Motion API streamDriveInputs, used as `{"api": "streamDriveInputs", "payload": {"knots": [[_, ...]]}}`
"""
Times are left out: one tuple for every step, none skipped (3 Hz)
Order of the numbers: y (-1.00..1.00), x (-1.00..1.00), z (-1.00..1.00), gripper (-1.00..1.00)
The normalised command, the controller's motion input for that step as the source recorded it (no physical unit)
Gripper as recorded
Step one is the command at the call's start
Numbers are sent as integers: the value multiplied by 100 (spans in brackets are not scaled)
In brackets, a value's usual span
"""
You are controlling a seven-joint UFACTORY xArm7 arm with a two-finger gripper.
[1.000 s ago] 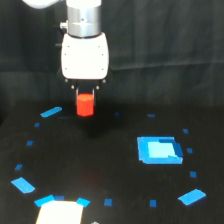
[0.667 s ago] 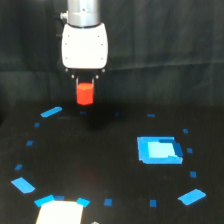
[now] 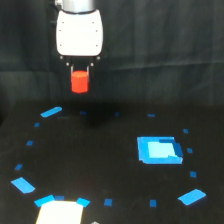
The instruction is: Pick up the red object from the table
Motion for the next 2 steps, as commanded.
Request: {"api": "streamDriveInputs", "payload": {"knots": [[-100,43,9,-69],[-100,62,-18,-68]]}}
